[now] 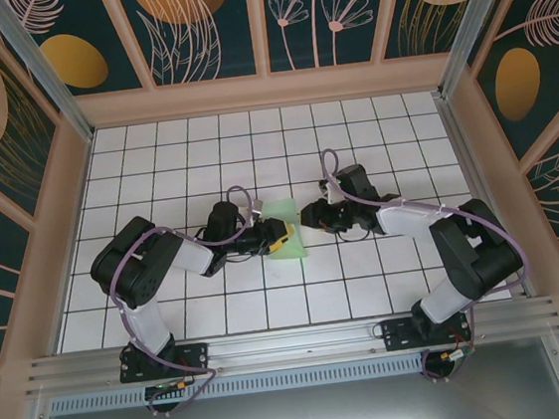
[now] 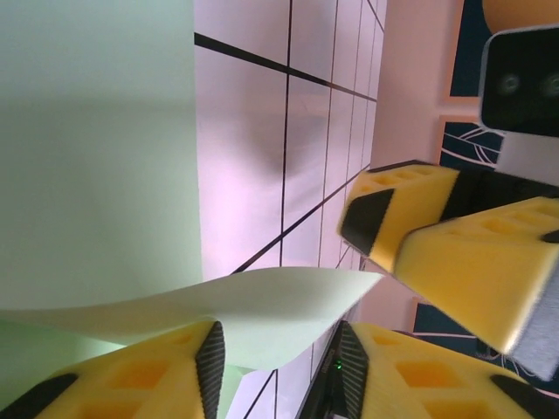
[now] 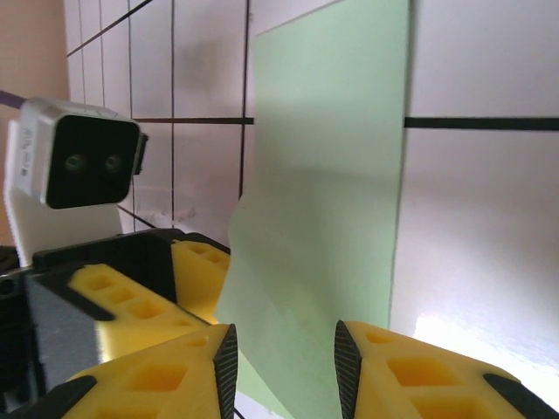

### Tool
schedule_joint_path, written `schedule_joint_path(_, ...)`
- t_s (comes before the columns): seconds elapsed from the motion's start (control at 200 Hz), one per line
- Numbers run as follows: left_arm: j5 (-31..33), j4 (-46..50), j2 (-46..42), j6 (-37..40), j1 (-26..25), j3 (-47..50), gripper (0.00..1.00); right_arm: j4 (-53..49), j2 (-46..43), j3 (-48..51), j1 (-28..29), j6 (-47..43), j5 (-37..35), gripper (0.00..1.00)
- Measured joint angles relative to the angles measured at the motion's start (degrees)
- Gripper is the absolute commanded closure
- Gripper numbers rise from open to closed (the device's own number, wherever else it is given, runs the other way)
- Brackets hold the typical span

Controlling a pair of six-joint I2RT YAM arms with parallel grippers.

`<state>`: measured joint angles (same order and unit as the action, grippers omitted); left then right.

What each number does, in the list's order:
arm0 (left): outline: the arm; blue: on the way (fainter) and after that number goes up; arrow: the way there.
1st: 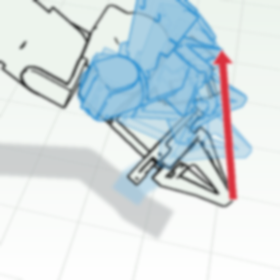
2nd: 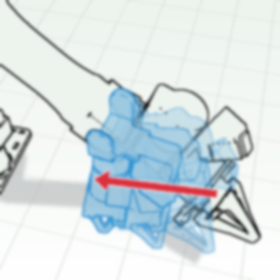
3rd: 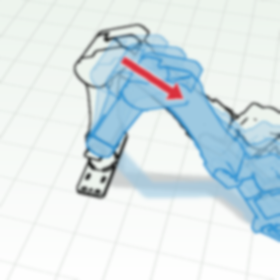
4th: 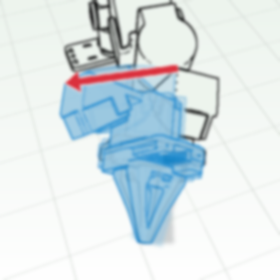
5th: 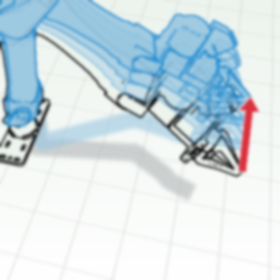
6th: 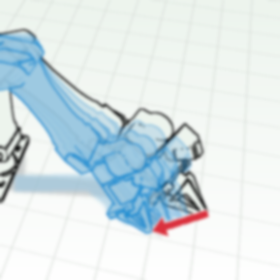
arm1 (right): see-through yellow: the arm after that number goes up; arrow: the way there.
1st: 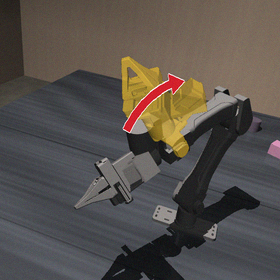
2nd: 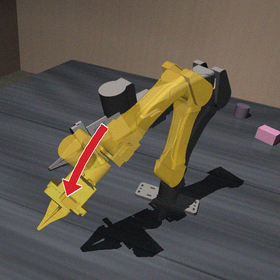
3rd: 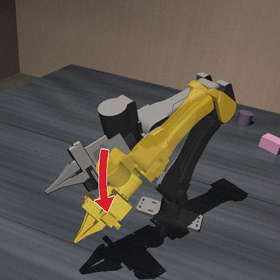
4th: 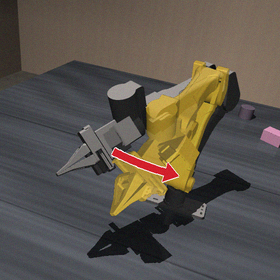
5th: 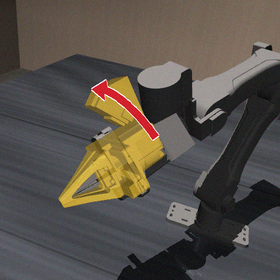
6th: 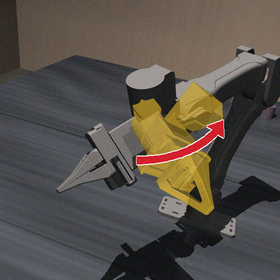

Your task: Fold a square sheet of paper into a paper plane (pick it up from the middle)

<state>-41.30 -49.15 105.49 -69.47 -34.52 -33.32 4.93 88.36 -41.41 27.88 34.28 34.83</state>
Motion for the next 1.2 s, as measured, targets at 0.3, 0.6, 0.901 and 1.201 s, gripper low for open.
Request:
schedule_joint_path(0.3,0.2,1.31,0.0,0.2,0.0,-0.04,0.6,-2.64,3.78,-5.66,1.92,-4.85,0.81,0.62)
schedule_joint_path(0.6,0.2,1.46,0.0,0.39,0.0,-0.09,0.68,-5.75,7.3,-8.41,2.78,-7.52,0.85,0.76)
schedule_joint_path(0.901,0.2,1.66,0.0,0.39,0.0,-0.13,0.68,-6.84,7.82,-9.14,2.78,-8.55,1.14,0.87)
schedule_joint_path(1.201,0.46,3.41,-0.94,1.4,0.07,-0.11,0.65,-7.37,7.82,-9.11,3.1,-8.7,1.81,1.0)
